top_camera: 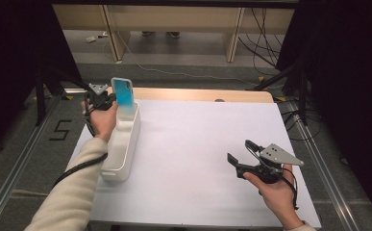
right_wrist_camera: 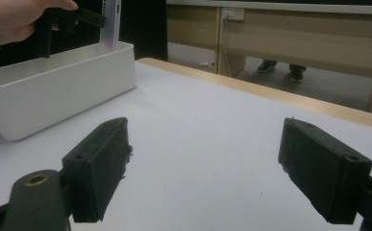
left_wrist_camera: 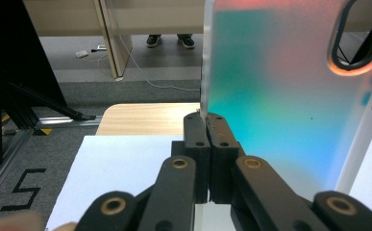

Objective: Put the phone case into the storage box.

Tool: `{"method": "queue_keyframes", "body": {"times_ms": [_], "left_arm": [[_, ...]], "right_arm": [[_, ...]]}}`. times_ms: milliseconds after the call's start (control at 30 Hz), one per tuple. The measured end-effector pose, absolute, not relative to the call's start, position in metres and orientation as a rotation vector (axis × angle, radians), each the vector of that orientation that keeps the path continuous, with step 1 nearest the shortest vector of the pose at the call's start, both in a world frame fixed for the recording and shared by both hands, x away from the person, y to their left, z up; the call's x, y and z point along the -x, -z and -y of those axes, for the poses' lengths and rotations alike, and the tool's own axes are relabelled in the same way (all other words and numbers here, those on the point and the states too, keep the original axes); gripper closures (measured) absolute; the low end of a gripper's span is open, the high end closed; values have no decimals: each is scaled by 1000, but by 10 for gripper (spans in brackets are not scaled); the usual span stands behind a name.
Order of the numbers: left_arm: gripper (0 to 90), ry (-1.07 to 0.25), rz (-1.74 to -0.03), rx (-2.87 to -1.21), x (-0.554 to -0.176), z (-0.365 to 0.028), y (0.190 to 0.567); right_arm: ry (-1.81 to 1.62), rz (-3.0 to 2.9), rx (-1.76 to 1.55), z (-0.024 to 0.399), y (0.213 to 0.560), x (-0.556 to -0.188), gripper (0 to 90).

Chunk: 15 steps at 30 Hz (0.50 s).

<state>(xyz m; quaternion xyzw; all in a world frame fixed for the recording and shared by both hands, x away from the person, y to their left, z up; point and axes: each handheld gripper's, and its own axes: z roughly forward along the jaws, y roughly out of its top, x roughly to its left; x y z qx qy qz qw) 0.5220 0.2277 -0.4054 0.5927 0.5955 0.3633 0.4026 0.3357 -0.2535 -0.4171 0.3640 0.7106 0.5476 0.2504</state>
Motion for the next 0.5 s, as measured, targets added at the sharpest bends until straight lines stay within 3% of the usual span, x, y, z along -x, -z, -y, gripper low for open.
{"method": "queue_keyframes", "body": {"times_ms": [500], "left_arm": [[884, -904, -1522, -1508, -525, -228, 410]], "right_arm": [[-1492, -1939, -993, 253, 417, -336, 191]]}}
